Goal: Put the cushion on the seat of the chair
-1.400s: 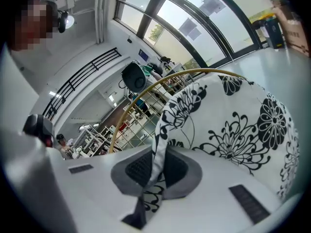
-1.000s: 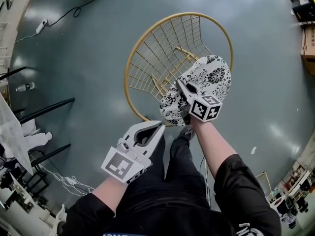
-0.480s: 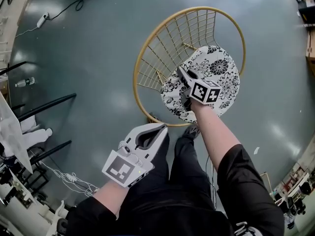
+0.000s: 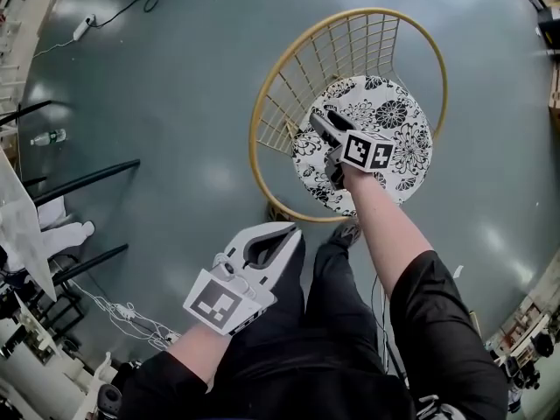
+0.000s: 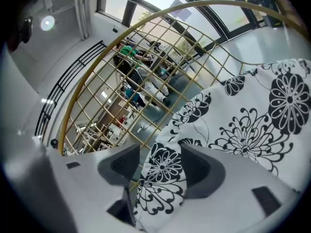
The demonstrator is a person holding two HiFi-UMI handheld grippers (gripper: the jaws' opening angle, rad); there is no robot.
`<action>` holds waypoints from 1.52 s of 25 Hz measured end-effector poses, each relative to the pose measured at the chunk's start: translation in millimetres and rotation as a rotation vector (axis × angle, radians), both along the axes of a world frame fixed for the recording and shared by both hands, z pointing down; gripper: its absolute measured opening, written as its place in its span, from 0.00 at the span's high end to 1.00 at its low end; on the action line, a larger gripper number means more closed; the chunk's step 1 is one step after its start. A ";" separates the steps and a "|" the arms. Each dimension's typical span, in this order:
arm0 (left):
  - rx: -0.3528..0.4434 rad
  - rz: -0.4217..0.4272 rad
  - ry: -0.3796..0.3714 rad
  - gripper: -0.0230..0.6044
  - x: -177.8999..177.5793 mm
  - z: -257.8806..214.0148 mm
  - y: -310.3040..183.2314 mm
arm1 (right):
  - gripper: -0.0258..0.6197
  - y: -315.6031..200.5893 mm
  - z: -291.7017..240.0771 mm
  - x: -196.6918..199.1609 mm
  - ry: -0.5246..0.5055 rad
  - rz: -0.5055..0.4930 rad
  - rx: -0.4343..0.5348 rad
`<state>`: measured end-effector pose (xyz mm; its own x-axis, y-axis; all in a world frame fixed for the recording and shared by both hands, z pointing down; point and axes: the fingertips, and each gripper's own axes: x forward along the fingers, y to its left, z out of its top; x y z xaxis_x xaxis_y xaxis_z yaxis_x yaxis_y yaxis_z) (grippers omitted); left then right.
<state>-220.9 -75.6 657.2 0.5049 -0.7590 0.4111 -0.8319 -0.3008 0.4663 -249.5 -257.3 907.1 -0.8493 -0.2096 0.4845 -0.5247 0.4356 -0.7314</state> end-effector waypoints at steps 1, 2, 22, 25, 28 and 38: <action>-0.010 0.004 -0.006 0.94 0.4 0.0 1.9 | 0.58 0.7 -3.0 1.4 0.000 0.001 0.002; -0.004 0.003 -0.005 0.94 1.7 -2.9 2.2 | 0.58 2.0 -7.1 3.6 -0.001 0.002 0.003; 0.167 0.068 0.051 0.94 79.4 -148.4 15.5 | 0.59 94.3 -241.5 140.9 -0.063 0.024 0.074; 0.199 0.100 0.058 0.94 99.3 -172.2 13.6 | 0.59 106.6 -285.5 161.9 -0.096 0.029 0.106; 0.215 0.123 0.080 0.94 118.2 -193.9 12.1 | 0.59 116.9 -329.7 181.5 -0.143 0.042 0.134; 0.285 0.227 0.145 0.94 165.0 -261.6 15.0 | 0.71 170.6 -465.7 216.2 -0.295 0.010 0.300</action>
